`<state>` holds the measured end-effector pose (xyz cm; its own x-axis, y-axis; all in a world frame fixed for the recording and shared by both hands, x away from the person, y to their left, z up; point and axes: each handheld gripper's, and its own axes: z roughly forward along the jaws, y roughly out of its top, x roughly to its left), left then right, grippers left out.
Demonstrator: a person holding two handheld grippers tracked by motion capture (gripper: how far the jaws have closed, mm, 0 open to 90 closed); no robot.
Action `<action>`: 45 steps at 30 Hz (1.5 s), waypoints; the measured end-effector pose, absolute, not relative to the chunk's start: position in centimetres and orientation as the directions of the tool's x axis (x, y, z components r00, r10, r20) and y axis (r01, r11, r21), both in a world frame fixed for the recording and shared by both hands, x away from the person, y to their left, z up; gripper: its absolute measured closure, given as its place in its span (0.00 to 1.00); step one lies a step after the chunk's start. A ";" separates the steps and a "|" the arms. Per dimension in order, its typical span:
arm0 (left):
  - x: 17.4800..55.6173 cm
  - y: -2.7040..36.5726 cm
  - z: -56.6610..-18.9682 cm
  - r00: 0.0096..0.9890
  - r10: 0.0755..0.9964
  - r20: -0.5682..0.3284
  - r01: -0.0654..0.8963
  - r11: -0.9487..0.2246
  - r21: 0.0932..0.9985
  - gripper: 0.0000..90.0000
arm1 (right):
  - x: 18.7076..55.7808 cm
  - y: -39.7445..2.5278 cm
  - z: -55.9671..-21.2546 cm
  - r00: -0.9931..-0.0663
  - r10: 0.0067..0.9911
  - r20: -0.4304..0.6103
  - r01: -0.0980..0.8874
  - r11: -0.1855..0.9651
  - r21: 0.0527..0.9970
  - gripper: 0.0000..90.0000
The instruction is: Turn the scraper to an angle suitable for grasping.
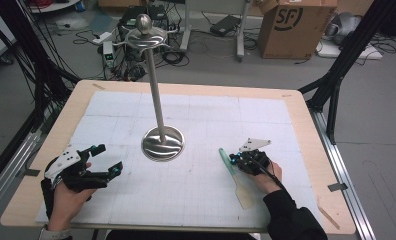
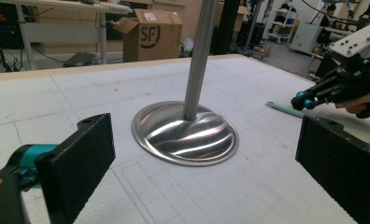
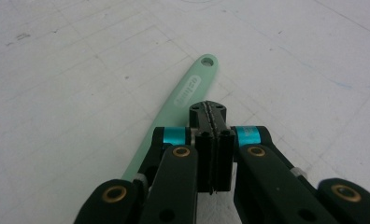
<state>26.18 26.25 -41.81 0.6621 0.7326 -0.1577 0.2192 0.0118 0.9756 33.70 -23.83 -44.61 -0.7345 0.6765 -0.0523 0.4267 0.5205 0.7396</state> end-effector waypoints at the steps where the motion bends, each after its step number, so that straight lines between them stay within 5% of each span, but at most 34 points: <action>1: 26.2 26.2 -41.8 0.664 0.732 -0.153 0.219 0.005 0.976 0.06 | 33.7 -23.8 -44.7 -0.739 0.671 -0.049 0.422 0.519 0.743 1.00; 20: 26.0 26.1 -41.7 0.667 0.730 -0.151 0.215 0.005 0.977 0.06 | 30.9 -17.2 -44.3 -0.892 0.452 0.020 0.329 0.619 0.714 1.00; 30: 26.0 26.2 -41.6 0.669 0.727 -0.155 0.211 0.014 0.977 0.06 | 30.1 -16.6 -43.9 -0.900 0.436 -0.017 0.288 0.622 0.728 0.99; 38: 25.8 26.5 -41.5 0.666 0.729 -0.157 0.210 0.018 0.977 0.06 | 29.4 -19.4 -41.8 -0.873 0.485 0.050 0.325 0.502 0.802 0.58; 40: 25.8 26.5 -41.5 0.665 0.730 -0.155 0.209 0.017 0.978 0.06 | 28.9 -20.6 -41.5 -0.842 0.538 0.049 0.356 0.485 0.799 0.37; 45: 25.8 26.1 -41.6 0.666 0.734 -0.134 0.207 -0.008 0.978 0.06 | 28.2 -22.0 -41.3 -0.810 0.582 0.079 0.417 0.475 0.775 0.22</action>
<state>25.78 26.09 -41.56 0.6657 0.7340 -0.1344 0.2065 -0.0081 0.9784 28.25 -21.99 -41.32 -0.8095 0.5818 0.0789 0.4168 0.4748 0.7751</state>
